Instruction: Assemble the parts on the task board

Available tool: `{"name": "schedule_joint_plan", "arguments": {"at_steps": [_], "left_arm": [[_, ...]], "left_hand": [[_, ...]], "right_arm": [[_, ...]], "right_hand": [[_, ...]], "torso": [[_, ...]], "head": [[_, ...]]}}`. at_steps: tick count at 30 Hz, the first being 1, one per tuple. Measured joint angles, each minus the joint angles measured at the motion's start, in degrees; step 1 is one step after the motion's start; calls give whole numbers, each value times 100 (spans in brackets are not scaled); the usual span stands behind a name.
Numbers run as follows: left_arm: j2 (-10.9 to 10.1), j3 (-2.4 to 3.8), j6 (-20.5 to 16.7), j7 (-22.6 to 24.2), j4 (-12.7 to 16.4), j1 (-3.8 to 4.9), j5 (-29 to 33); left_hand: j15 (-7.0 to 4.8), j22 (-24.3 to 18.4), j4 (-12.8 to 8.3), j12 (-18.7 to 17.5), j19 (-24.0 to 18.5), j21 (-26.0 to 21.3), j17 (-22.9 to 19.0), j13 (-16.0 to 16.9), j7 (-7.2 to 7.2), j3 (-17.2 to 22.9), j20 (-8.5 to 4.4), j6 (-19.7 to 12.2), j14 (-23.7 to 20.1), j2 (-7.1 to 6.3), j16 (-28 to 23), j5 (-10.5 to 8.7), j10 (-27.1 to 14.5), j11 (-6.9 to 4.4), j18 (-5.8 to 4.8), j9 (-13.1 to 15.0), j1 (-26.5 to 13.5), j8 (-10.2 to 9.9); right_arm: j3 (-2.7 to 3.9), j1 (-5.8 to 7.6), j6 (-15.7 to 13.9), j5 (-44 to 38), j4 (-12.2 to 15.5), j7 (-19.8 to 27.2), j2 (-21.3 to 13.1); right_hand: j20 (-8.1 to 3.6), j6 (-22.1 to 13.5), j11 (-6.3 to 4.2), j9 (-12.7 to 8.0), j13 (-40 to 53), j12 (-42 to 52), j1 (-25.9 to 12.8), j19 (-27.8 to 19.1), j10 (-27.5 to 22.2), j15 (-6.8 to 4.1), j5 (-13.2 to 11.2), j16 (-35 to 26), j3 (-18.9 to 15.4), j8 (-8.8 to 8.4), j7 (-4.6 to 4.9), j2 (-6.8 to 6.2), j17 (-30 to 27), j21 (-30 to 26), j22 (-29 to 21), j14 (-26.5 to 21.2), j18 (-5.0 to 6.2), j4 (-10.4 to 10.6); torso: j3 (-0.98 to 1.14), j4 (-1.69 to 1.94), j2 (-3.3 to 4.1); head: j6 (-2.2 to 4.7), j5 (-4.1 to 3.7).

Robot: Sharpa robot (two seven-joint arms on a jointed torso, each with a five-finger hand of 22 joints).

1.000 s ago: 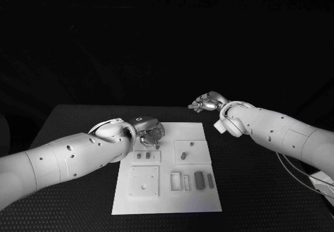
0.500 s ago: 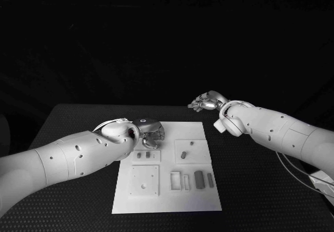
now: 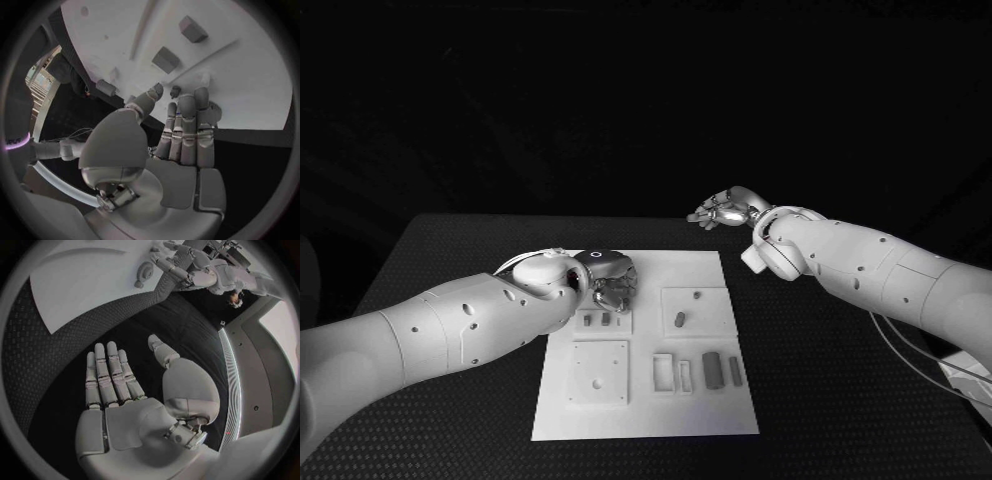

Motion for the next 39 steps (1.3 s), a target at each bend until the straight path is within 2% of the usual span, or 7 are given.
{"name": "schedule_joint_plan", "arguments": {"at_steps": [2, 4, 10, 15, 17, 23, 39], "left_arm": [[29, -1, 0, 6, -46, -36, -9], [47, 1, -7, 13, -66, -45, -16], [21, 10, -106, 15, -66, -70, -29], [-3, 9, -154, 4, -104, -73, -34], [-8, 8, -157, 1, -114, -75, -35], [1, 5, -153, -10, -151, -80, -37], [68, 30, -309, -18, -262, -145, -46]], "left_hand": [[1, 35, 21, 0, 12, 1, 0, -9, 19, 36, 13, 19, 0, 22, 1, 0, 97, 70, 0, -9, 22, 0], [8, 62, 42, 0, 20, 23, -2, -15, 20, 56, 20, 20, 8, 23, 34, 0, 122, 79, 3, -20, 23, 0], [2, 115, 74, 0, 50, 23, -15, -31, 70, 148, 9, 112, 18, 74, 89, 0, 206, 20, 4, -46, 74, 26], [10, 126, 96, 0, 71, 23, -24, -39, 77, 205, -10, 142, 29, 77, 112, 0, 246, 19, 3, -62, 77, 49], [-10, 125, 128, 0, 71, 23, -32, -39, 71, 236, -10, 174, 49, 105, 120, 0, 349, 56, 3, -65, 105, 49], [-12, 120, 140, 0, 73, 44, -39, -58, 90, 310, -12, 194, 51, 135, 175, 0, 368, 38, 2, -88, 136, 49], [-21, 146, 192, -17, 109, 110, -38, -84, 81, 361, -26, 203, 80, 159, 266, 0, 410, 57, -4, -127, 112, 49]], "right_arm": [[0, 0, 1, 1, 1, 0, 1], [0, 0, 2, 1, 2, 0, 1], [0, 0, 7, 2, 13, 0, -3], [0, 0, 10, 3, 12, 0, -8], [0, 0, 11, 4, 13, 0, -8], [0, 0, 14, 5, 13, 0, -3], [0, 0, 20, 7, 11, 0, 1]], "right_hand": [[0, 0, 0, 0, 0, 0, 0, 0, 0, 0, 0, 0, 0, 0, 0, 0, 0, 0, 0, 0, 0, 0], [0, 0, 0, 0, 0, 0, 0, 0, 0, 0, 0, 0, 0, 0, 0, 0, 0, 0, 5, 0, 0, 0], [0, 0, 0, 0, -6, 0, 0, 0, 0, 0, 0, 0, 0, 0, 0, 0, 5, 0, 6, 0, 1, 0], [0, 0, 0, 0, -6, 0, 0, 0, 0, 0, 0, 0, 0, 0, 0, 0, 5, 0, 6, 0, 0, 0], [0, 0, 0, 1, -5, 0, 0, 0, 0, 0, 0, 0, 0, 0, 0, 0, 5, 0, 6, 0, 0, 0], [0, 0, 0, -5, -5, 0, 0, 0, 0, 0, 0, 0, -16, 0, 0, 0, 5, 0, 11, 0, 0, 16], [0, 0, 0, -4, -12, 0, 0, 0, 0, 0, 0, 0, -16, 0, 0, 0, 9, 0, 11, 0, 0, 16]], "torso": [[0, 0, 0], [1, -2, 0], [0, -8, 1], [3, -5, 1], [4, -5, 1], [7, -1, -3], [4, -2, -3]], "head": [[-1, -3], [-2, -6], [0, -13], [1, -25], [-5, -26], [-23, -35], [-29, -54]]}}
